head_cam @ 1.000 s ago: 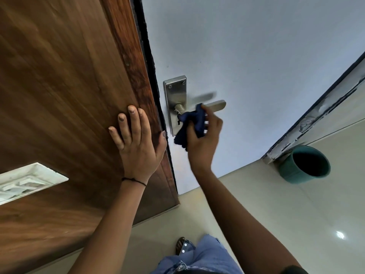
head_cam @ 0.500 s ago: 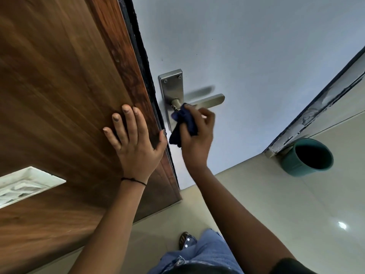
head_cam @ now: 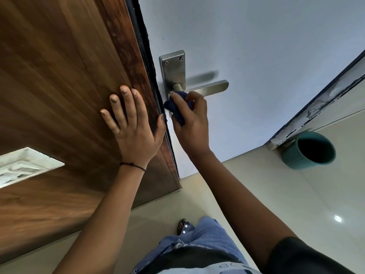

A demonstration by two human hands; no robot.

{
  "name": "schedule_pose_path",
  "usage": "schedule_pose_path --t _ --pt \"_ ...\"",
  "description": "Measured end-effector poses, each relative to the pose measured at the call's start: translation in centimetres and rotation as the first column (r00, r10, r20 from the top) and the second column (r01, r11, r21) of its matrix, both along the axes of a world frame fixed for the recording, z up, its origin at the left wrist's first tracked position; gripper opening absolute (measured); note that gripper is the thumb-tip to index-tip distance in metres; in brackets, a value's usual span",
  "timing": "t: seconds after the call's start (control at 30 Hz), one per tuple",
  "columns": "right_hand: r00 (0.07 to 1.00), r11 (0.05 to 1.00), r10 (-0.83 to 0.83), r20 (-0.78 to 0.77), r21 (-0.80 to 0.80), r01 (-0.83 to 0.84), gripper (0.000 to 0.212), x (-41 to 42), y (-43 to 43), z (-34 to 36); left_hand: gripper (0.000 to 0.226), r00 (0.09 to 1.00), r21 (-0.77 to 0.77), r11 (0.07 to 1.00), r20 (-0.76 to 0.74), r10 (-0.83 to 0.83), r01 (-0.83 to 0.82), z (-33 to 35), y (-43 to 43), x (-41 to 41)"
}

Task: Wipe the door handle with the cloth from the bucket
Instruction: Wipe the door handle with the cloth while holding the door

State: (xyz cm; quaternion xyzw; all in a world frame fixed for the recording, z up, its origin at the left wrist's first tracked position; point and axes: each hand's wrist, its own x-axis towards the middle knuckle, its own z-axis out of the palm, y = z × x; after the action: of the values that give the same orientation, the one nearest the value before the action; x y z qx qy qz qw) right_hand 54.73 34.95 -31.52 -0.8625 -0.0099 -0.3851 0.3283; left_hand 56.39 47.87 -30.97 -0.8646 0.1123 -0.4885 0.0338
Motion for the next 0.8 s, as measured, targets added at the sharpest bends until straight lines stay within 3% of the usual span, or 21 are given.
schedule_pose_path --t 0.1,0.2,0.3,0.4,0.5,0.63,0.7,0.8 --pt "0.994 0.945 -0.11 -0.012 -0.309 0.101 0.034 0.4 0.0 -0.3 0.077 1.0 0.0 1.0 0.0 -0.001 0.001 0.0 0.0 -0.1" --pt "0.991 0.924 -0.136 -0.019 -0.363 0.12 0.033 0.3 -0.3 0.2 0.077 1.0 -0.002 1.0 -0.007 0.0 0.0 0.0 0.1 0.0" --pt "0.997 0.97 -0.078 -0.009 -0.233 0.074 0.032 0.2 -1.2 1.1 0.079 1.0 -0.002 1.0 -0.006 0.001 -0.001 0.0 0.1 0.1" --pt "0.995 0.995 -0.098 -0.02 0.029 0.099 0.037 0.5 -3.0 2.4 0.078 1.0 -0.017 1.0 -0.004 0.001 -0.001 0.0 0.0 0.3" --pt "0.985 0.938 -0.167 -0.053 0.3 0.175 0.04 0.8 -5.7 2.8 0.077 1.0 -0.028 1.0 -0.001 -0.001 0.001 -0.1 -0.1 0.4" --pt "0.989 0.846 -0.12 -0.082 0.513 0.145 0.043 1.4 -7.9 2.6 0.076 1.0 -0.029 1.0 0.003 -0.003 0.003 -0.3 -0.1 0.5" --pt "0.985 0.844 -0.153 -0.081 0.508 0.173 0.042 1.5 -7.8 2.8 0.077 1.0 -0.031 0.999 0.002 -0.005 0.005 -0.3 -0.1 0.6" --pt "0.962 0.938 -0.265 -0.067 0.215 0.273 0.038 1.0 -6.1 2.9 0.078 1.0 -0.031 0.999 0.001 -0.014 0.014 -0.4 0.0 0.5"
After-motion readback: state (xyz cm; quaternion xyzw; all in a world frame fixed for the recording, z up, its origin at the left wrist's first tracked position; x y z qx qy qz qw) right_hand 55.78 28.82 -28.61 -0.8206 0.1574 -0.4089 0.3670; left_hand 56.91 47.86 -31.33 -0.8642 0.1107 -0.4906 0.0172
